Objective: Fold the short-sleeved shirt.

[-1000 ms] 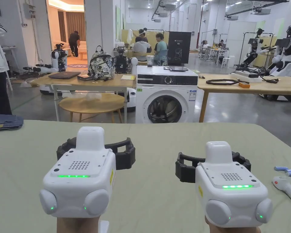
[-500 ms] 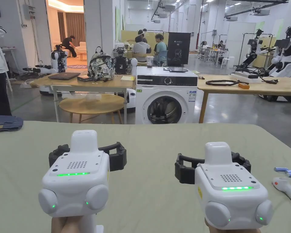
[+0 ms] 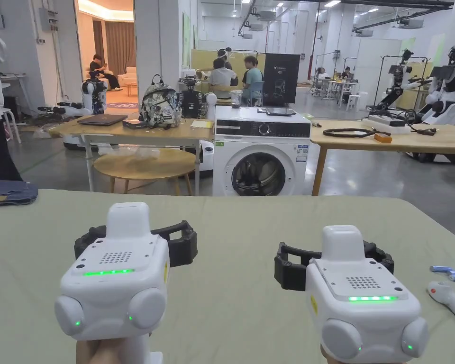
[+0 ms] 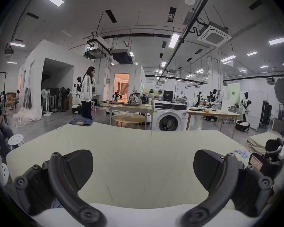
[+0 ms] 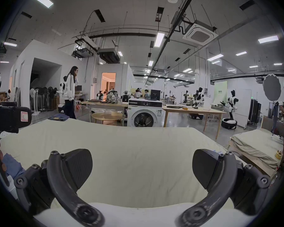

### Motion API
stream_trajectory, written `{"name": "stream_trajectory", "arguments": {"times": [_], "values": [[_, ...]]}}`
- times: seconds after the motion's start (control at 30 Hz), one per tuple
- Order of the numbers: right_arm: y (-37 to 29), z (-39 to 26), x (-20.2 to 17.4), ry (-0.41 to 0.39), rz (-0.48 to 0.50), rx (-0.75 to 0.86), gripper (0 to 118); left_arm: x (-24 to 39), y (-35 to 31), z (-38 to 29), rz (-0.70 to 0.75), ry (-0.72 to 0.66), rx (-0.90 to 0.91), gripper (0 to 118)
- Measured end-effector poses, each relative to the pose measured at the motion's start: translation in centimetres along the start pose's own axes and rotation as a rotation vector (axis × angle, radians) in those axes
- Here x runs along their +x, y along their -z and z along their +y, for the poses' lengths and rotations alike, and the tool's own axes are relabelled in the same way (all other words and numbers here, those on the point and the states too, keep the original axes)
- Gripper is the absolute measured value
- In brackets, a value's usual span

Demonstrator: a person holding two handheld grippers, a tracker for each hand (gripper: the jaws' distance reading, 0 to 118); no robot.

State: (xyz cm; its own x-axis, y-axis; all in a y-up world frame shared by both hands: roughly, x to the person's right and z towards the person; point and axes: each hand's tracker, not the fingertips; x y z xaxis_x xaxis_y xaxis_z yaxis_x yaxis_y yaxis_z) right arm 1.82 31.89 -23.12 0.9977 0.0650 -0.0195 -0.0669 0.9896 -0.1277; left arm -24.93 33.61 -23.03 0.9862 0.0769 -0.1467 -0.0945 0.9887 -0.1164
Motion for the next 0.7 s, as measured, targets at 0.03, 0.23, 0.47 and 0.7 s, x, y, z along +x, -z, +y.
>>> {"name": "stream_trajectory", "arguments": {"times": [0.03,0.23,0.47,0.7], "values": [[-0.06,0.05,-0.01,-0.002,-0.005,0.003,118,0.12,0.0,0.04,0.003,0.006,0.0,118],[-0.33,0.46,0.28,0.009,-0.009,0.014,118,0.3,-0.28,0.16,-0.017,0.013,0.007,118],[-0.54,0.59,0.6,0.009,-0.014,0.019,118,0.56,-0.55,0.42,-0.028,0.028,0.011,118],[-0.72,0.58,0.88,0.012,-0.019,0.019,118,0.82,-0.7,0.84,-0.026,0.041,0.022,118]]}}
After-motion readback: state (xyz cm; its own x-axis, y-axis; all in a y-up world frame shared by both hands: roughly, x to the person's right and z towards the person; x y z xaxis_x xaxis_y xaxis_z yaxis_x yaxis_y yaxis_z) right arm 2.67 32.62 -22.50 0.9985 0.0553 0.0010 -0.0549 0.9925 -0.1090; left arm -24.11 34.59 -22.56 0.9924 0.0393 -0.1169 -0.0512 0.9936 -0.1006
